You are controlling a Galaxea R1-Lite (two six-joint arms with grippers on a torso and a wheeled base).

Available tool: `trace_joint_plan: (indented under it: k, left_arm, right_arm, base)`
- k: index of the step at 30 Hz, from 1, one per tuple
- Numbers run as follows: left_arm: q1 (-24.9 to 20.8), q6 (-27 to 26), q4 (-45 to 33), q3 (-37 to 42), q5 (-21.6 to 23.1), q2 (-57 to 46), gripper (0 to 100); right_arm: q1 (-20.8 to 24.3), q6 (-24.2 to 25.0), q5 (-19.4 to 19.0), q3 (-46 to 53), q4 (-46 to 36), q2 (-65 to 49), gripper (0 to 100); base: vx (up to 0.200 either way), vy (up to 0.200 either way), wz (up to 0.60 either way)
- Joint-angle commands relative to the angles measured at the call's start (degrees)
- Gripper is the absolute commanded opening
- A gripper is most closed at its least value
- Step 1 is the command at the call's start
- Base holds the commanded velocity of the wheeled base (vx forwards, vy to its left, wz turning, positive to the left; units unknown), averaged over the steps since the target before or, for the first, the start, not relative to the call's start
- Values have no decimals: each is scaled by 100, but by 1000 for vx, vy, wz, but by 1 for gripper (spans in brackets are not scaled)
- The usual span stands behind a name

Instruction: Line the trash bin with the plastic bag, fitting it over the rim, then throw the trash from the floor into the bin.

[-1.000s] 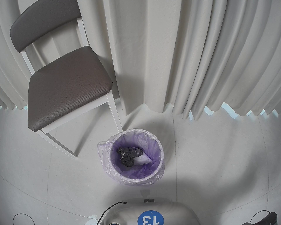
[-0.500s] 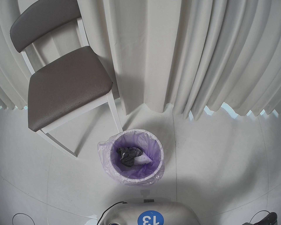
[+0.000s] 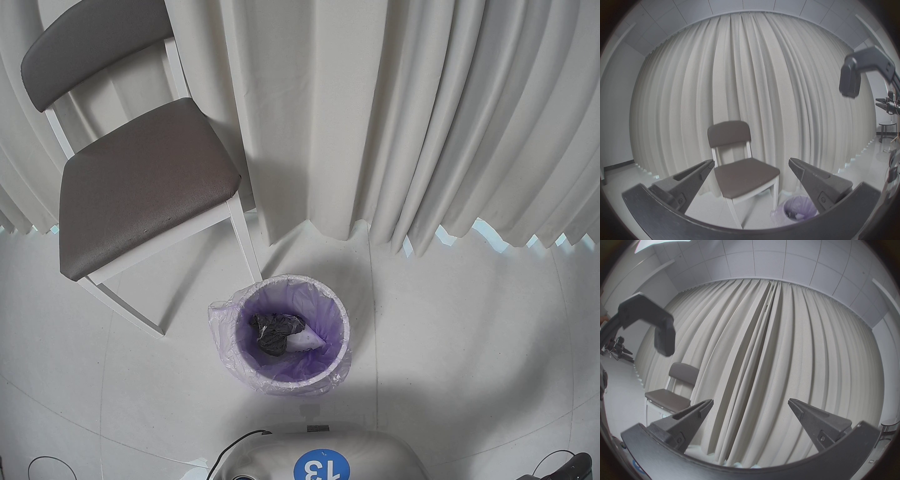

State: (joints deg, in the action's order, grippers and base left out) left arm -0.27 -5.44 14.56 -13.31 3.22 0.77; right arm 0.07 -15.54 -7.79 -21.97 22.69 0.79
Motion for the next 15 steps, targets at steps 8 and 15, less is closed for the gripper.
trace_joint_plan:
  k: [8, 15]
  left_arm:
    - [0, 183, -946, 1331, -515, -77, 100]
    - [0, 447, -1552, 1305, 30, -68, 100]
  right_arm:
    - [1, 16, -161, 1898, 1352, -79, 100]
    - [1, -54, -161, 1951, 1449, -79, 100]
  base:
    - [0, 0, 0]
    - [0, 0, 0]
